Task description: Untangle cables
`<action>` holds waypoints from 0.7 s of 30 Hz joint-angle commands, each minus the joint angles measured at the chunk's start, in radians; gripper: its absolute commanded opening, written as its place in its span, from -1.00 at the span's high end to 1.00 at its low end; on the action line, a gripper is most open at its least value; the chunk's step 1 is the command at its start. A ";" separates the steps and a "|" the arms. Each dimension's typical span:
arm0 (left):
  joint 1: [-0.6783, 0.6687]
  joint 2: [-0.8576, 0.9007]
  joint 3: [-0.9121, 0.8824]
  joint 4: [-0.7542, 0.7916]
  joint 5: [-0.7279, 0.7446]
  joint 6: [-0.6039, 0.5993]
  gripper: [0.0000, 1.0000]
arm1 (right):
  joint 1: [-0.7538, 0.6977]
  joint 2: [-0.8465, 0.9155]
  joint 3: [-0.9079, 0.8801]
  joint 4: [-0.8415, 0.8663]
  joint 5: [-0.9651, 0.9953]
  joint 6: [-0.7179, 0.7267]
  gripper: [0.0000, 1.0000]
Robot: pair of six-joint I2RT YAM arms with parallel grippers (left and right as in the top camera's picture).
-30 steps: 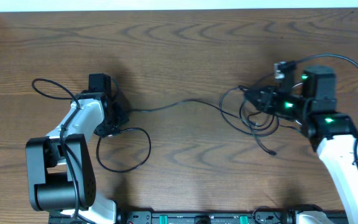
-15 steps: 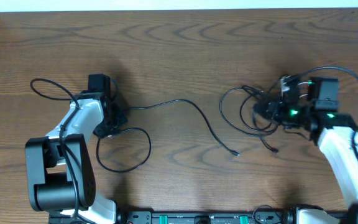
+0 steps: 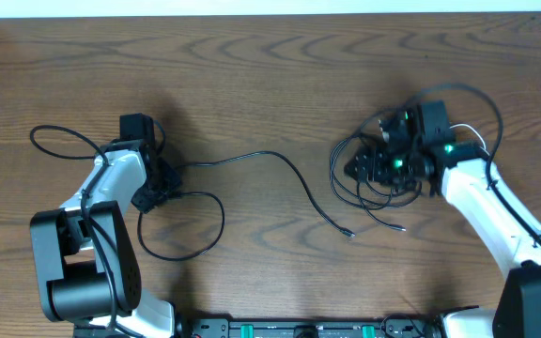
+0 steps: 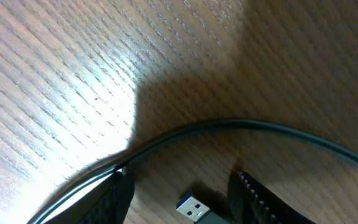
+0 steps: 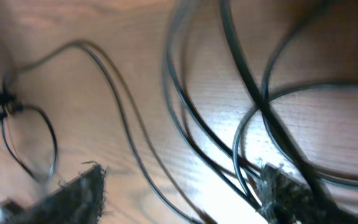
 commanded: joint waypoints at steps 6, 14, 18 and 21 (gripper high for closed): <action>0.005 0.011 -0.002 -0.002 -0.005 -0.012 -0.08 | 0.043 -0.006 0.247 -0.172 0.237 -0.142 -0.75; 0.005 0.011 -0.002 0.001 -0.005 -0.012 -0.08 | 0.038 0.068 0.247 -0.141 0.347 -0.230 -0.83; 0.005 0.011 -0.002 0.001 -0.005 -0.012 -0.08 | 0.038 0.156 0.247 -0.094 0.346 -0.247 -0.86; 0.005 0.011 -0.002 0.001 -0.005 -0.012 -0.08 | 0.039 0.224 0.247 -0.043 0.336 -0.248 -0.88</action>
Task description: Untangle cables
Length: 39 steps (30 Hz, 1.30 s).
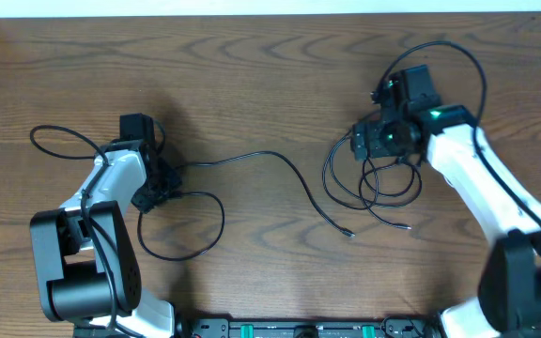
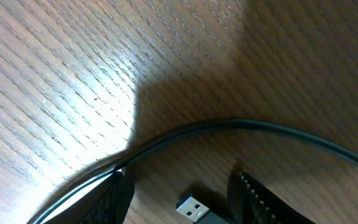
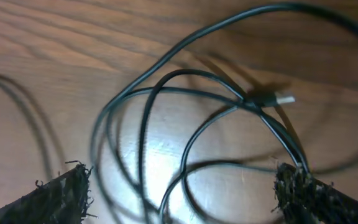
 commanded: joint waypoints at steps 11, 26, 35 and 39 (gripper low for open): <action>0.005 0.011 -0.002 0.001 0.014 -0.012 -0.08 | 0.003 0.258 0.009 0.029 0.069 -0.056 -0.96; 0.005 0.011 -0.002 0.005 0.020 -0.012 -0.08 | 0.034 0.362 0.017 0.039 -0.008 0.019 0.98; 0.005 0.011 -0.002 0.005 0.020 -0.012 -0.08 | 0.029 0.269 0.163 -0.022 -0.121 0.014 0.98; 0.005 0.011 -0.002 0.005 0.020 -0.012 -0.08 | 0.030 0.238 0.208 0.001 -0.127 0.015 0.98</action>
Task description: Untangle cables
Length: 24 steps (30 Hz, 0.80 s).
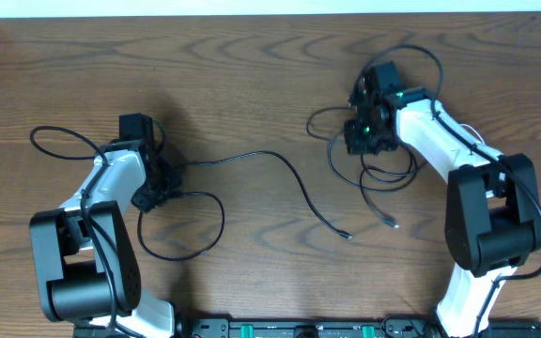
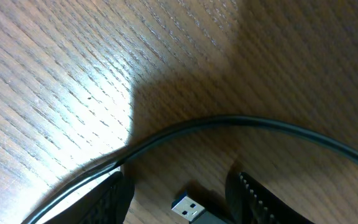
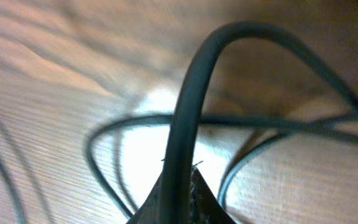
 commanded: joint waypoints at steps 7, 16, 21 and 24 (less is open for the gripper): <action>0.004 0.011 -0.002 0.002 0.002 -0.010 -0.08 | 0.005 -0.057 0.062 -0.080 -0.011 0.005 -0.64; 0.004 0.011 -0.002 0.004 0.003 -0.010 -0.08 | 0.004 -0.058 0.127 -0.198 0.082 0.031 -0.64; 0.004 0.011 -0.002 0.004 0.003 -0.010 -0.08 | 0.004 -0.058 0.208 -0.340 0.201 0.065 -0.73; 0.004 0.011 -0.002 0.004 0.003 -0.010 -0.08 | 0.004 -0.058 0.229 -0.375 0.342 0.136 -0.79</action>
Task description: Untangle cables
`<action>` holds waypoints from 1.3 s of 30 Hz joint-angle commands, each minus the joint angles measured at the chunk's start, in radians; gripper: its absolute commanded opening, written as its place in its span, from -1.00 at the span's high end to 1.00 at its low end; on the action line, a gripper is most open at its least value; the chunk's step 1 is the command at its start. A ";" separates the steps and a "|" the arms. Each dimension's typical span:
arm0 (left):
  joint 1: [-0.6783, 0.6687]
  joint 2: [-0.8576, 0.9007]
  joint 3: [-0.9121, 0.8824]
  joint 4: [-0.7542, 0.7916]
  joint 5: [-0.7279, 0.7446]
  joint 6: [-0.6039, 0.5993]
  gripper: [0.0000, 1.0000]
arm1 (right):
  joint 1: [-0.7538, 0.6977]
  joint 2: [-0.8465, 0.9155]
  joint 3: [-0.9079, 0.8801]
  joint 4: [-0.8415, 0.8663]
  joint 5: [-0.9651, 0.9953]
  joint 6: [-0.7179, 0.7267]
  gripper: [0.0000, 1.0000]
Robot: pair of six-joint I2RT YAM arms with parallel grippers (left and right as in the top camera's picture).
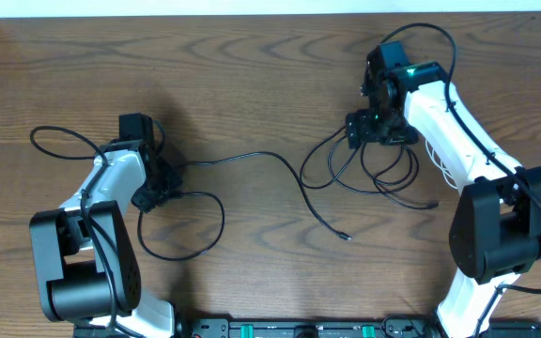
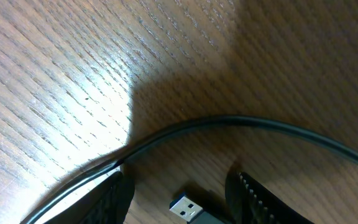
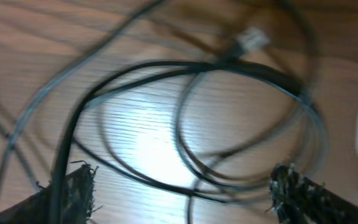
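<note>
A tangle of thin black cables (image 1: 383,174) lies right of centre, under my right gripper (image 1: 364,127). In the right wrist view that gripper (image 3: 188,193) is open, its fingers wide apart above the blurred loops (image 3: 185,124), and a small plug (image 3: 253,38) shows at the top. A long black cable (image 1: 280,160) runs from the tangle's left side towards my left gripper (image 1: 153,192). In the left wrist view the left gripper (image 2: 182,199) stands open with a USB plug (image 2: 187,208) lying between its fingers. A black cable (image 2: 229,122) curves across just ahead of it.
The wooden table (image 1: 252,56) has a white strip along its far edge. More cable loops lie at the far left (image 1: 64,141) and near the left arm's base (image 1: 195,230). A free cable end (image 1: 346,236) lies mid-table. An equipment rack (image 1: 299,329) lines the front edge.
My right gripper was shut on a thick black cable and is now open, slightly farther right. The tangle's loops have spread out, with one loose end now farther right. The left gripper is unchanged.
My right gripper was open over the tangle at the right, then open a little farther up and left. After that it was shut on a cable at the tangle's upper left, and now it is open again. The left gripper stayed open around the USB plug throughout.
</note>
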 commanded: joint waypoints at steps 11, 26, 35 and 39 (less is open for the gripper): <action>0.004 0.011 -0.002 0.001 0.021 -0.009 -0.08 | 0.011 -0.018 0.029 0.162 -0.068 0.091 -0.99; 0.004 0.011 -0.002 0.001 0.021 -0.009 -0.08 | 0.082 0.038 -0.025 0.182 0.238 0.649 -0.99; 0.004 0.011 -0.002 0.002 0.021 -0.009 -0.08 | 0.101 0.179 -0.048 0.254 0.292 0.721 -0.98; 0.004 0.011 -0.002 0.002 0.021 -0.009 -0.08 | 0.097 0.247 -0.048 0.301 0.279 0.719 -0.96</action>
